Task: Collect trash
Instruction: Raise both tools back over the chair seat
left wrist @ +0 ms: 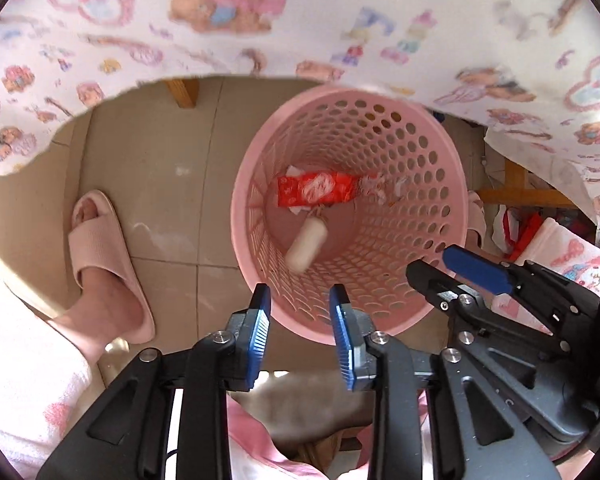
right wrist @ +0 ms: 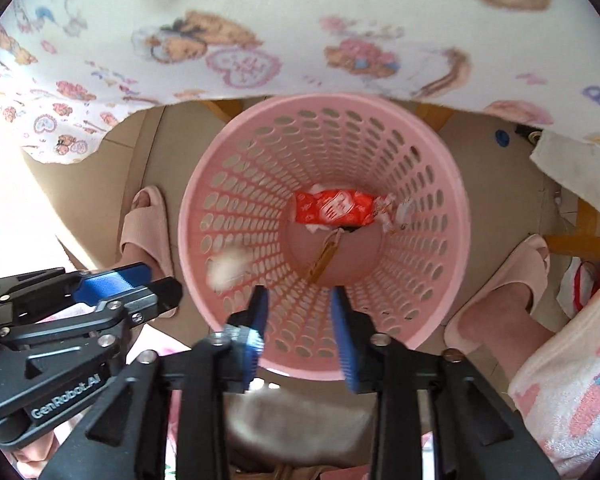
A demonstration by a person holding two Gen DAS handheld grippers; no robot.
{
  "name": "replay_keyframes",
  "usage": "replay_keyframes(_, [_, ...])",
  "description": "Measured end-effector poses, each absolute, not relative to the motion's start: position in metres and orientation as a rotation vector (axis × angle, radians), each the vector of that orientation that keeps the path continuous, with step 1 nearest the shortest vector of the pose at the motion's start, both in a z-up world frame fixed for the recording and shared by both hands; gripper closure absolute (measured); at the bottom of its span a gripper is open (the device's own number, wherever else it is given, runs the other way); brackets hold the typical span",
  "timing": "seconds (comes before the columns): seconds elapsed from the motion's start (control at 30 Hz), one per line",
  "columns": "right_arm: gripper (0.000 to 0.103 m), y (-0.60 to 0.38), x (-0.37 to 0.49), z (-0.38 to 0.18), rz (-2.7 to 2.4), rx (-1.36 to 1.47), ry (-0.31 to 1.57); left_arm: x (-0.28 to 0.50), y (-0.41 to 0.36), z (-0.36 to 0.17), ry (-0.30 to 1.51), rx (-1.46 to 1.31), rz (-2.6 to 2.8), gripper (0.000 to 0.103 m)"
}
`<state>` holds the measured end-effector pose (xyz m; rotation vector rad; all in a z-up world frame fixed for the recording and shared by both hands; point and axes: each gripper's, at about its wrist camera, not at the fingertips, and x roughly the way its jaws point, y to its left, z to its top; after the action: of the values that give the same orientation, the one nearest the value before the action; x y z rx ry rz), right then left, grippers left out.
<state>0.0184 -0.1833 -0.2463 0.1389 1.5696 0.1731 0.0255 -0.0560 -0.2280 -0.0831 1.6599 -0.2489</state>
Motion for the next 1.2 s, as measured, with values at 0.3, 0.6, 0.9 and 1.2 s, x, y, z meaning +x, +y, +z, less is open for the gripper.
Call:
replay_keyframes(0.3, [0.066, -0.195, 0.021, -0.187, 0.117, 0.098, 1.338, 0.033, -0.048, -0.186, 1.495, -0.024, -0.191, 0.061])
replay_keyframes(0.6, [0.047, -0.214, 0.008, -0.108, 0.131, 0.171, 1.033, 0.032, -0.044, -0.119, 1.224, 0.026, -0.196, 0.025])
replay_keyframes(0.9, [0.017, -0.223, -0.003, -0.064, 0.063, 0.086, 0.825, 0.036, -0.041, -0.095, 1.103, 0.11, -0.154, 0.017])
replay_keyframes(1.2, [0.017, -0.217, -0.007, -0.056, 0.042, 0.014, 0.764, 0.026, -0.032, -0.064, 0.965, 0.063, -0.14, 0.003])
